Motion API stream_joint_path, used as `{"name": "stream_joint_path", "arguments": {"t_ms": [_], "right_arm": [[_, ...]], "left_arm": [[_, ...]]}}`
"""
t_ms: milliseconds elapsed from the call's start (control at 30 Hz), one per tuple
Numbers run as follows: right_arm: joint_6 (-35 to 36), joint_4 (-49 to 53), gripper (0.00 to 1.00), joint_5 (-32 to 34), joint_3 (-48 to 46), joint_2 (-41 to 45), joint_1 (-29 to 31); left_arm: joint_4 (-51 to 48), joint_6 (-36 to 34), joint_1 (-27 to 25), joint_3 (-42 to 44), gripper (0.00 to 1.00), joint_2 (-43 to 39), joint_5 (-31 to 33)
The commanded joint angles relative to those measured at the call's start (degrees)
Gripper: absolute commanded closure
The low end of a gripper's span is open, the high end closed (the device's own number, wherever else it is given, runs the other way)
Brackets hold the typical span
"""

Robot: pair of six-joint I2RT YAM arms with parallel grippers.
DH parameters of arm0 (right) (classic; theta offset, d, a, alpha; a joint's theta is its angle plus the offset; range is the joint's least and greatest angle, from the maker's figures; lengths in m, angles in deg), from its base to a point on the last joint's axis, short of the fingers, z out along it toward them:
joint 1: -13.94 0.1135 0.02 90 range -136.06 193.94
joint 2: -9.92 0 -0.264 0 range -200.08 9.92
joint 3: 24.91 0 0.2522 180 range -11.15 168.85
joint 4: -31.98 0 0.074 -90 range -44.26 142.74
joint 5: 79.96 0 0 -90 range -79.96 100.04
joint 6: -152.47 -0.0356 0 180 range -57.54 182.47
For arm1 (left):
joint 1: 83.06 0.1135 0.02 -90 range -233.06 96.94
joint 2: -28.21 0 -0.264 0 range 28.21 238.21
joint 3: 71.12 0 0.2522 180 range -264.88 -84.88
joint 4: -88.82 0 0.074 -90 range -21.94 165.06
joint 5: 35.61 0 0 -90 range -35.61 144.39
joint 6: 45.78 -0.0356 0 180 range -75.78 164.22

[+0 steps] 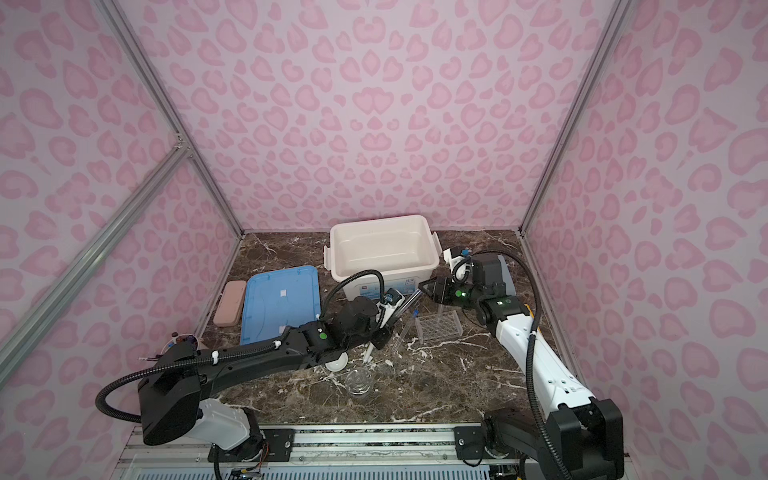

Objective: Organize the chemistry lab equipment
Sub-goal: 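Lift the second tube upright with left gripper while right gripper reaches its cap, then close right gripper on the blue cap while left gripper opens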

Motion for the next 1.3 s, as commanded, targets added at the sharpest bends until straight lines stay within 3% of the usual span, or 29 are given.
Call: {"name": "stream_joint_path", "arguments": {"t_ms": [0, 667, 1267], "right_arm": [[-0.62, -2.04, 0.55, -2.12, -0.30, -0.24, 0.00], [-3.41, -4.26, 0.61, -4.30, -1.66, -0.82, -0.01], [-6.12, -6.87, 0.75, -7.62, -2.81, -0.99, 0.04]], "left_arm": [[2.39, -1.85, -0.07, 0.15, 0.87, -0.69, -1.11], [3.04, -3.05, -0.12, 1.20, 0.87, -2.48, 0.05], [3.44, -3.26, -0.13, 1.91, 0.87, -2.07, -0.23]]}}
